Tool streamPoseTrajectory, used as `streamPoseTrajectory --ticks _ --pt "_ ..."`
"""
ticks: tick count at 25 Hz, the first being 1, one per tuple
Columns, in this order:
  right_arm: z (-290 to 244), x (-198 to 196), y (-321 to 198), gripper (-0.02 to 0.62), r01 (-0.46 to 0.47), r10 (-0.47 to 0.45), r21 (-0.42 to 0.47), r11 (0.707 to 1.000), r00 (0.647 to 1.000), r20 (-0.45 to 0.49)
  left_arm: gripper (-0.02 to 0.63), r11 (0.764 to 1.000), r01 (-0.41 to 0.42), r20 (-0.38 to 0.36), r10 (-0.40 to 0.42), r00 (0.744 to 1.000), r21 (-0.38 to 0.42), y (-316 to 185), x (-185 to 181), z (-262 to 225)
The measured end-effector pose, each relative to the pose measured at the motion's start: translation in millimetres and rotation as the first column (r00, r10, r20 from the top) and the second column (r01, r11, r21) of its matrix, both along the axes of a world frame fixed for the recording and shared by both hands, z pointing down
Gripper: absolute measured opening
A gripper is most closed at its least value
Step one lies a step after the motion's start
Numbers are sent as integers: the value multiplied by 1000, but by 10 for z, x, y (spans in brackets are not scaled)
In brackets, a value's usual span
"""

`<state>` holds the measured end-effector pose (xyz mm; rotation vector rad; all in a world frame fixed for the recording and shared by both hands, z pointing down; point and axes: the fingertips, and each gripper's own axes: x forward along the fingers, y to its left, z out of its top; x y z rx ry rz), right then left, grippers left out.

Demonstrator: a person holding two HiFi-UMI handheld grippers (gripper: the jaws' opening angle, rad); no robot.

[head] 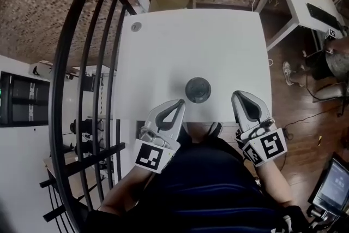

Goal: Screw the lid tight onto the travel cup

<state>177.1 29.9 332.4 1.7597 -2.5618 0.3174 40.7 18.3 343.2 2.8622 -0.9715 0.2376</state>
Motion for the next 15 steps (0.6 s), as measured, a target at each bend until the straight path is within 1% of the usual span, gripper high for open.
streamPoseTrajectory --ticks 5,9,11,15 --pt "-25 -15 -8 15 -11 11 3 1000 1000 -11 6 1000 -8 -12 8 1000 -3 -19 -23 -1" --pt "32 -178 -77 15 -9 10 14 1000 1000 -22 6 1000 21 -34 -22 999 -22 -85 -219 46" --pt "79 -299 -127 15 5 -5 13 1000 1000 -18 6 999 40 -25 -40 999 -11 -117 -352 42" --pt "69 -620 -359 15 69 -69 0 998 998 2 6 995 93 10 -93 996 34 -297 -621 -149"
